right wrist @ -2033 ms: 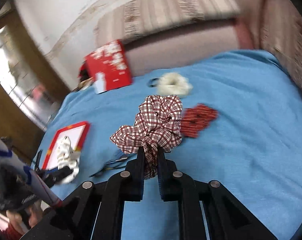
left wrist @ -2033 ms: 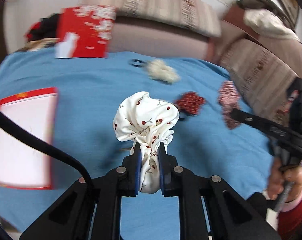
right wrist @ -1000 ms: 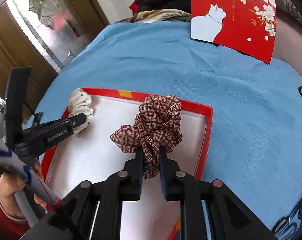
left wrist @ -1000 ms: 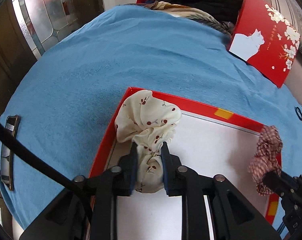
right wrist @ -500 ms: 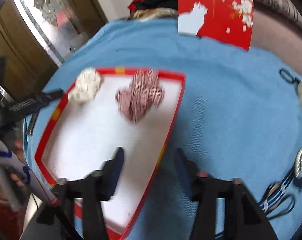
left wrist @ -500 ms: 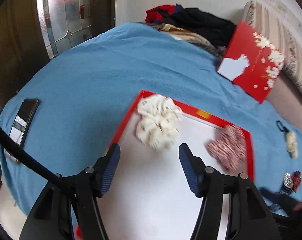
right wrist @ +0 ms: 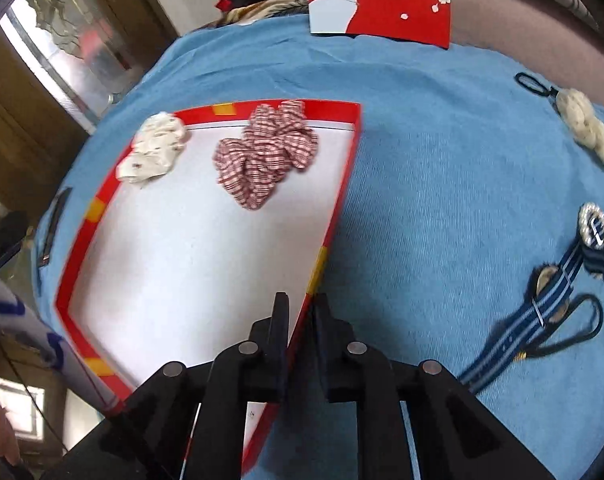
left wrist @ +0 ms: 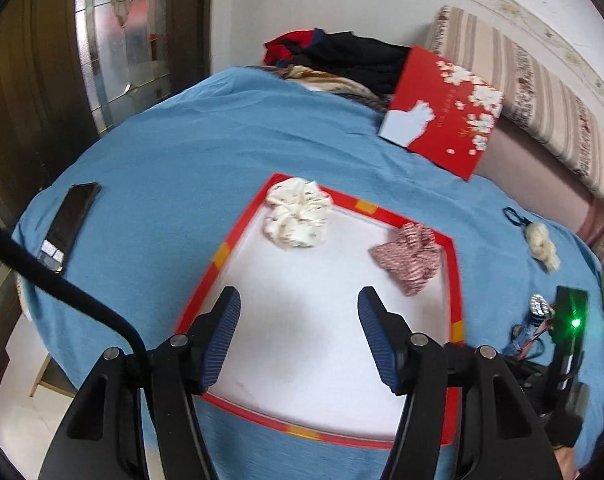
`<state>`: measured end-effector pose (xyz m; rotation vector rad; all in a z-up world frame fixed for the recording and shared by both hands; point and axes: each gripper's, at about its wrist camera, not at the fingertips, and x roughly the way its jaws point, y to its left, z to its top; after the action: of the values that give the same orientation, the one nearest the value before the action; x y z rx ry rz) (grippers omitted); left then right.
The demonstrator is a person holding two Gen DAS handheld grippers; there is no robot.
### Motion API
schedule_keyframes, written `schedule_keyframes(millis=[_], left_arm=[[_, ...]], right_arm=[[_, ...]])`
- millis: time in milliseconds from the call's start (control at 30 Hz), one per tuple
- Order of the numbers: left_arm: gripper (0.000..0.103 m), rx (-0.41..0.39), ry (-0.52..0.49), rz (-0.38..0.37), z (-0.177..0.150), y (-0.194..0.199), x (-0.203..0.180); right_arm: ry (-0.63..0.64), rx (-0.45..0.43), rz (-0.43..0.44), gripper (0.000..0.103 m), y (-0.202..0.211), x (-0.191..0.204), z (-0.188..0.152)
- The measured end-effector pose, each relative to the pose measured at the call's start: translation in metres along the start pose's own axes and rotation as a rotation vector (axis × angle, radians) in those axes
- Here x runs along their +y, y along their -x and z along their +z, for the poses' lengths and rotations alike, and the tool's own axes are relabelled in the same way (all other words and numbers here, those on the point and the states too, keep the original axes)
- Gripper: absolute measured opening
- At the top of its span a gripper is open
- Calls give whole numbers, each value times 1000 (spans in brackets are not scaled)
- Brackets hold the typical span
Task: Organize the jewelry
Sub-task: 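Move the left tool to the blue striped watch and grasp its strap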
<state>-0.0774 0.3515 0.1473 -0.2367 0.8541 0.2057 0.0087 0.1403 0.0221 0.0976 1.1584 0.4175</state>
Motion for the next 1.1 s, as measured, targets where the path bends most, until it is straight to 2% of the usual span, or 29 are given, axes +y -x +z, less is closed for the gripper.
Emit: schedule_keyframes(millis=[67, 133, 200, 333, 467, 567, 733, 867, 967, 1033, 1067, 1100], left_arm=[[60, 6, -16, -34, -3, 5, -18], [61, 15, -51, -69, -8, 7, -40], [62, 25, -90, -102, -15, 8, -64], [64, 84, -205, -195, -34, -6, -126], [64, 152, -308, -276, -55, -34, -181], [64, 229, -359, -335, -71, -62, -214], [64, 279, -451, -320, -87, -95, -253], [64, 324, -410, -335, -79, -113, -270], [62, 304, -473, -327, -75, -115, -293], [49, 309, -537, -309, -77, -120, -310], [36, 320, -555, -299, -78, -124, -315], [34, 329, -571, -288, -78, -128, -318]], right_arm=[[-1, -36, 39, 23, 18, -9, -7], [12, -89, 35, 35, 43, -22, -17], [7, -129, 32, 39, 67, -43, -30], [-67, -170, -15, 40, 104, -105, -58], [-148, -209, -136, 40, 136, -176, -87], [-221, -222, -153, 40, 150, -214, -102], [-303, -244, -151, 41, 156, -246, -118], [-327, -249, -132, 41, 147, -252, -122], [-361, -251, -114, 41, 141, -257, -126], [-376, -251, -104, 41, 138, -258, -129], [-379, -250, -103, 41, 137, -258, -130], [-380, -250, -103, 41, 136, -257, -131]])
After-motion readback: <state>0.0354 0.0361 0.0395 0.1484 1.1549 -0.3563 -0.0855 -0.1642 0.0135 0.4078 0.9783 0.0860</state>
